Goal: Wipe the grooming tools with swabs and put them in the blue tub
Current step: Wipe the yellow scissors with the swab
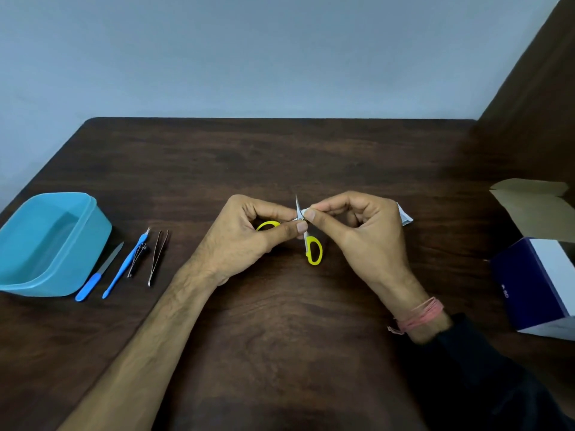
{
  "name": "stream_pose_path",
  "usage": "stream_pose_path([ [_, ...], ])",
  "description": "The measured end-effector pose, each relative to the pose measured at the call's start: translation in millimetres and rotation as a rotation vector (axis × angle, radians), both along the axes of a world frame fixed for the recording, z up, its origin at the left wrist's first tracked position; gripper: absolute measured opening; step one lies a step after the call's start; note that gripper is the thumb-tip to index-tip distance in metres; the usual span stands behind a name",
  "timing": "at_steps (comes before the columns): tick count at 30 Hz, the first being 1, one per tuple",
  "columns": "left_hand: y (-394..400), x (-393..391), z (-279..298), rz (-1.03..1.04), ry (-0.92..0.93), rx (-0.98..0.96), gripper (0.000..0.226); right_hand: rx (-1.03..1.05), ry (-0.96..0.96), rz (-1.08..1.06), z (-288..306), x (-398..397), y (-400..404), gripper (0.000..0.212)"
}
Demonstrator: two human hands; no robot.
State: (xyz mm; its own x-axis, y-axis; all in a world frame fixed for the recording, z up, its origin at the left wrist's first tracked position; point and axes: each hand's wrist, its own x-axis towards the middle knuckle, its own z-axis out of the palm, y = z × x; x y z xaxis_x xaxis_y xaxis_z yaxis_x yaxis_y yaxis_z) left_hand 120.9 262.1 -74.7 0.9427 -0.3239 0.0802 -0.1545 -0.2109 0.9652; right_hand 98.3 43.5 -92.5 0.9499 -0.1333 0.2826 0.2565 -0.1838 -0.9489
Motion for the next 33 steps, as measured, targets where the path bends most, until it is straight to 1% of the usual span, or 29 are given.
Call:
stream_pose_path([
  [10, 0.1, -0.2, -1.4, 0.015, 0.002, 0.003, 0.008, -0.002, -0.024, 0.036, -3.6, 1.7, 1.0, 0.010],
  [13, -0.6, -0.8, 0.4, 0.018, 0.001, 0.011, 0.005, 0.004, -0.013, 0.004, -2.0, 0.3, 0.9, 0.010],
  [15, -0.9, -1.7, 1.1, 0.017, -0.002, 0.013, 0.006, -0.009, -0.019, 0.025, -0.7, -1.0, 2.2, 0.009],
  [18, -2.4, -2.5, 1.1, 0.031, -0.006, 0.016, 0.010, 0.042, -0.029, 0.008, -0.6, -0.2, 2.2, 0.010],
  [21, -4.0, -3.3, 1.7, 0.026, -0.007, 0.021, 0.009, 0.035, -0.023, 0.020, 0.8, -1.4, 2.2, 0.009],
  [26, -4.2, -0.9, 1.4, 0.058, 0.035, 0.013, 0.011, -0.025, -0.049, -0.062, 3.4, 0.2, 0.1, 0.009],
  [30, -3.2, 2.4, -1.2, 0.100, 0.050, -0.030, 0.015, 0.098, 0.018, -0.135, 3.5, 5.7, -3.1, 0.013],
  [33, -2.6, 2.7, -1.6, 0.077, 0.049, -0.047, 0.015, 0.122, 0.084, -0.023, 2.6, 6.5, -3.3, 0.010],
])
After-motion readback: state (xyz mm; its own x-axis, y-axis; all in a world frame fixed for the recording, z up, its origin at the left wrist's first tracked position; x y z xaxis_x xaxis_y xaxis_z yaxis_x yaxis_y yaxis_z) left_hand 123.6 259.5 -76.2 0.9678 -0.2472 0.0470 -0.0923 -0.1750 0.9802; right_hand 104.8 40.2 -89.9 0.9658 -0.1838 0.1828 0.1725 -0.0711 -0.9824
